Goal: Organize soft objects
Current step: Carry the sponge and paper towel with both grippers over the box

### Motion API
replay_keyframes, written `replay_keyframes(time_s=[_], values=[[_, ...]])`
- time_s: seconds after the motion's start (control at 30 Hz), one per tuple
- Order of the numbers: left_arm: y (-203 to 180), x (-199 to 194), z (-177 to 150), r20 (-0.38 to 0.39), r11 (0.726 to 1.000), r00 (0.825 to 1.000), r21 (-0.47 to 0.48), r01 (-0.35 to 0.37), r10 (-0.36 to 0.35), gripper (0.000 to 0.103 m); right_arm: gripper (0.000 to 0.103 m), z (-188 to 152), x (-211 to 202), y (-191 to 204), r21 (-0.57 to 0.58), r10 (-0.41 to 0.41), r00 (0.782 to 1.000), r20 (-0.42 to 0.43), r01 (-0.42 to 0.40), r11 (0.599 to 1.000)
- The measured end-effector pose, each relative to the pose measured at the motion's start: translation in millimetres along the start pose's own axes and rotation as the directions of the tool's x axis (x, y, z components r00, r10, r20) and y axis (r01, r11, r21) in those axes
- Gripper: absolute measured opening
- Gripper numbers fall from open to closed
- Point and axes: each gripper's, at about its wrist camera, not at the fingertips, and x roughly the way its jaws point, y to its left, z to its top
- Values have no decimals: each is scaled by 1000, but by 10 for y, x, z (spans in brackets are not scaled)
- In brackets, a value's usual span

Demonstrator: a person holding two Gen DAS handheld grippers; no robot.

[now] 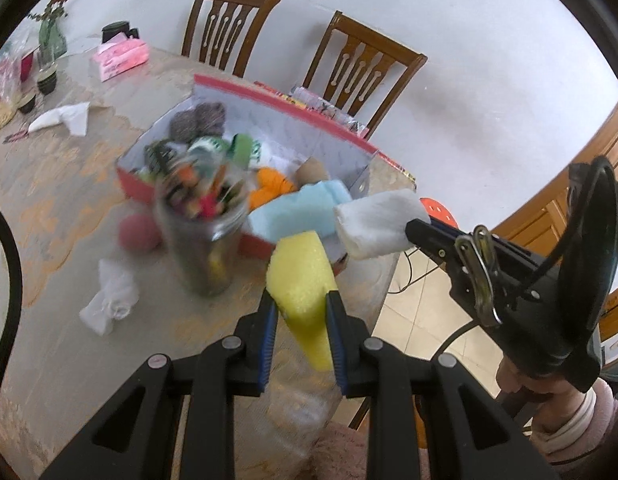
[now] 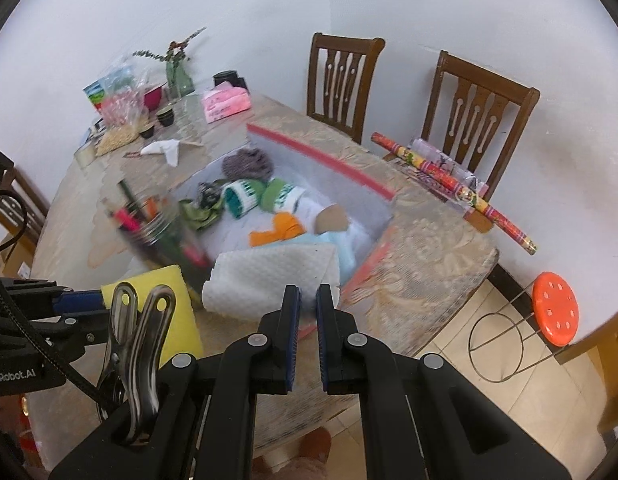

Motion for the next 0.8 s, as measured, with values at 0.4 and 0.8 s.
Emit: replay_keyframes(time_s=[0.4,0.8], values=[[-281,382,488,36,998,998,-12,-56,56,25,9,363,287,-466,-18,27,1000,6,-27,999],[-235,800,708,19,989,990,-59,-137,139,25,10,572,774,-623,-43,99,994,-44,-101,994]])
